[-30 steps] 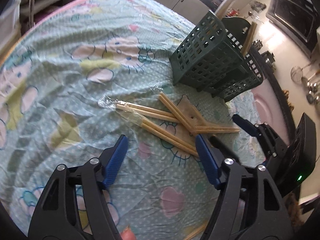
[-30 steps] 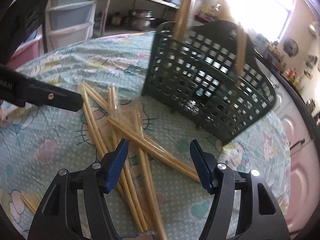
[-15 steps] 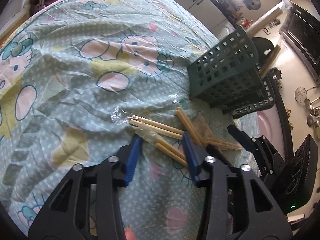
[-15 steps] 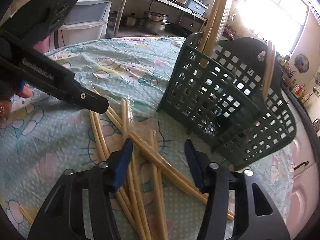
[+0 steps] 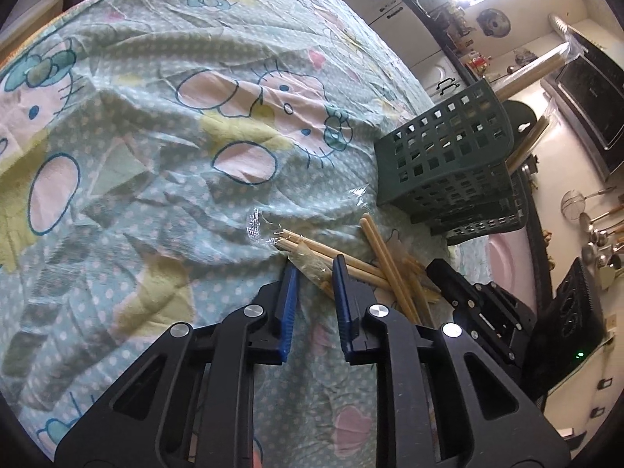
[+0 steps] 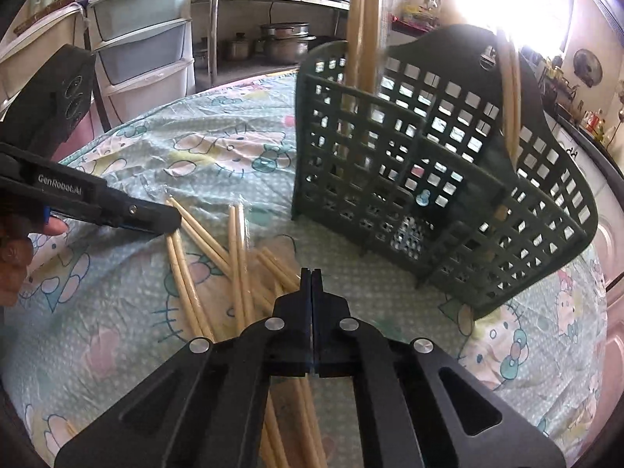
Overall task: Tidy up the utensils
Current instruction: 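Lower both tools to the chopstick pile and close the right tool on a chopstick, then close the left tool on a wooden chopstick while the right tool lifts its own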
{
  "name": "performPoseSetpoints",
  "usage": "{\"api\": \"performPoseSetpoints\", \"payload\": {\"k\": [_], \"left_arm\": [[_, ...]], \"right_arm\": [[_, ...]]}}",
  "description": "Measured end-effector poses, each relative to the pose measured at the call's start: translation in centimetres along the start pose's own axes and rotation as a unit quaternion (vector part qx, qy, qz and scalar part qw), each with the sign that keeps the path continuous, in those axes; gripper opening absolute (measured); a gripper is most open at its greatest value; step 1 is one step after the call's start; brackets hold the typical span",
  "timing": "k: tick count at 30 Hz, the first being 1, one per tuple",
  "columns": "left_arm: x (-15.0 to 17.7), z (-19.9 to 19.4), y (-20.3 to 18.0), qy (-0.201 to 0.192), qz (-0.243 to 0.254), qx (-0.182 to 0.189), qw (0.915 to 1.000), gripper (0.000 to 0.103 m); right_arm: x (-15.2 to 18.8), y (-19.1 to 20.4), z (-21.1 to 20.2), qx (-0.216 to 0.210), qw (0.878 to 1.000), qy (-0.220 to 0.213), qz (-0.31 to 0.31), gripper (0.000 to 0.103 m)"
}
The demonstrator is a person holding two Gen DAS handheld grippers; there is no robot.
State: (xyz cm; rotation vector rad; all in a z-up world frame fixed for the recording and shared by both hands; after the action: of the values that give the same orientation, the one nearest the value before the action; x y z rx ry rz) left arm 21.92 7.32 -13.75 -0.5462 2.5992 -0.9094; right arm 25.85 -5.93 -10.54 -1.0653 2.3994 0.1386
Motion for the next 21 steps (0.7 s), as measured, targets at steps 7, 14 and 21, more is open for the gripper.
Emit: {"api": "performPoseSetpoints", "payload": {"k": [7, 14, 21], "left_arm": [[-0.1, -0.8, -0.4, -0.012, 0.01, 0.018, 0.9997, 0.008], [-0.6, -2.9, -1.4, -0.038, 0.042, 0.005, 0.9984, 0.007], [-1.3, -5.0, -2.9, -0.064, 0.072, -0.005, 0.9953, 0.006]], "right_arm": [[0.9, 0.5, -0.5, -0.012, 1.0, 0.011, -0.022, 0.017], [0.4, 1.3, 0.7, -0.003, 0.998, 0.035, -0.045, 0.033], [-1.5, 2.1, 1.7, -0.014, 0.997, 0.04, -0.057, 0.031]]}}
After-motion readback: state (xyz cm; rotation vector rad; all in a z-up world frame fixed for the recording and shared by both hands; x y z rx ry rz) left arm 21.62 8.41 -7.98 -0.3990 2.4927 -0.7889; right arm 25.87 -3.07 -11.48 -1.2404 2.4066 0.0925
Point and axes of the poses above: each gripper's, at about its wrist camera, not at the fingertips, and z roughly the way its jaws point, y to its left, x to its underside, the point moved 8 cm from there along z, roughly the way its jaws point, and after that the axes turned 9 degrees about y, right-handed, at the moved point
